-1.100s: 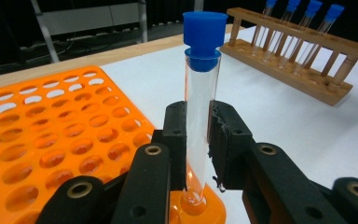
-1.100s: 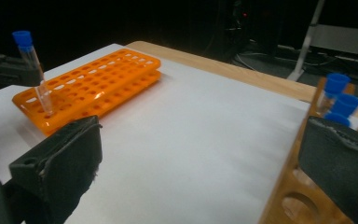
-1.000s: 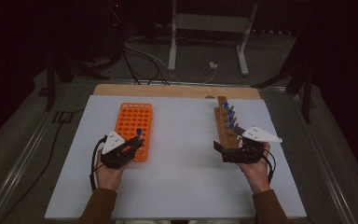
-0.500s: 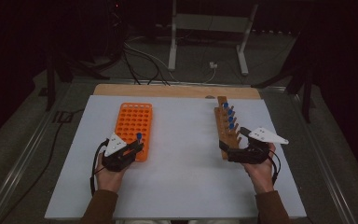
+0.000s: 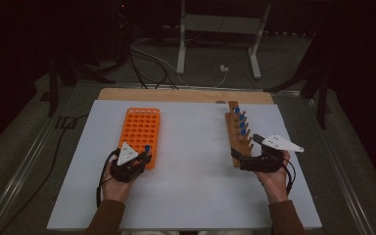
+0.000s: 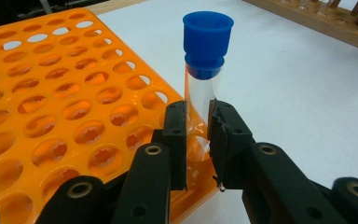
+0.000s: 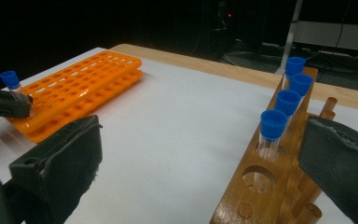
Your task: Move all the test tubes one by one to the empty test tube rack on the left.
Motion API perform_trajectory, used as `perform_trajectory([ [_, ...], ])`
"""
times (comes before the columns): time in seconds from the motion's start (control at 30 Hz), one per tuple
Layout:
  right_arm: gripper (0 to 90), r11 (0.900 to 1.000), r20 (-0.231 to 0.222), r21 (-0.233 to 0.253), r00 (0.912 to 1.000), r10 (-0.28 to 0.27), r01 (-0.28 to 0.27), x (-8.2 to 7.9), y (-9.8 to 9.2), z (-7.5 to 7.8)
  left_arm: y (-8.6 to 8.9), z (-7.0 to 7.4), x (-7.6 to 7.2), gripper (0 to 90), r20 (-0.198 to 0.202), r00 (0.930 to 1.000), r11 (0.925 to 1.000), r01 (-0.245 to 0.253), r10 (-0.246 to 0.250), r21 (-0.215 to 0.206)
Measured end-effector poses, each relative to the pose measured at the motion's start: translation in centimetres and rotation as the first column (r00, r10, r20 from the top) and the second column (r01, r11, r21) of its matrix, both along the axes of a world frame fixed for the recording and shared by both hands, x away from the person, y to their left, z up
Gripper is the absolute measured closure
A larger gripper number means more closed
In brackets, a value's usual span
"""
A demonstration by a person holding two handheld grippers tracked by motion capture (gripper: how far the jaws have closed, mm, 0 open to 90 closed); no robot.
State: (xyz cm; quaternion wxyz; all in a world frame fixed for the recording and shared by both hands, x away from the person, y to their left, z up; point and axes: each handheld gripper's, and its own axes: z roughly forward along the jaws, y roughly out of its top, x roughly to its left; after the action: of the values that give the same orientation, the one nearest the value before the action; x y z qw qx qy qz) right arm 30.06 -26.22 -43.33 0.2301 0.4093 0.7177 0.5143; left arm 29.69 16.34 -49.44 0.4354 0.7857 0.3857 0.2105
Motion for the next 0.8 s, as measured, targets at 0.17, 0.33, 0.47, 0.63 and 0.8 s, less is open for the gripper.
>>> perform_trajectory([
  [0.17, 0.0, 1.0, -0.004, -0.001, 1.0, 0.0, 0.0, 0.0, 0.0, -0.1, 0.1, 0.0, -0.1, 78.0, -0.009, 1.0, 1.0, -0.004, 0.004, -0.003],
  [0.33, 0.0, 1.0, -0.007, -0.003, 1.0, 0.0, 0.0, 0.1, 0.1, -0.2, 0.5, -0.2, 0.1, 75.0, -0.025, 0.9996, 0.9996, -0.011, 0.011, -0.024],
  [0.47, 0.0, 1.0, -0.009, -0.003, 1.0, -0.002, 0.002, 0.2, 0.0, -0.2, 0.9, 0.1, 0.0, 65.3, -0.022, 0.999, 0.998, -0.04, 0.039, -0.049],
  [0.63, 0.0, 1.0, -0.013, -0.01, 0.9999, -0.007, 0.007, 0.4, 0.0, -0.2, 1.7, 1.1, -0.5, 54.4, 0.002, 0.9975, 0.9938, -0.07, 0.071, -0.086],
  [0.8, 0.0, 1.0, -0.017, -0.021, 0.9997, -0.017, 0.017, 0.7, -0.2, -0.1, 3.7, 2.3, -1.3, 47.3, 0.009, 0.996, 0.9833, -0.086, 0.089, -0.16],
])
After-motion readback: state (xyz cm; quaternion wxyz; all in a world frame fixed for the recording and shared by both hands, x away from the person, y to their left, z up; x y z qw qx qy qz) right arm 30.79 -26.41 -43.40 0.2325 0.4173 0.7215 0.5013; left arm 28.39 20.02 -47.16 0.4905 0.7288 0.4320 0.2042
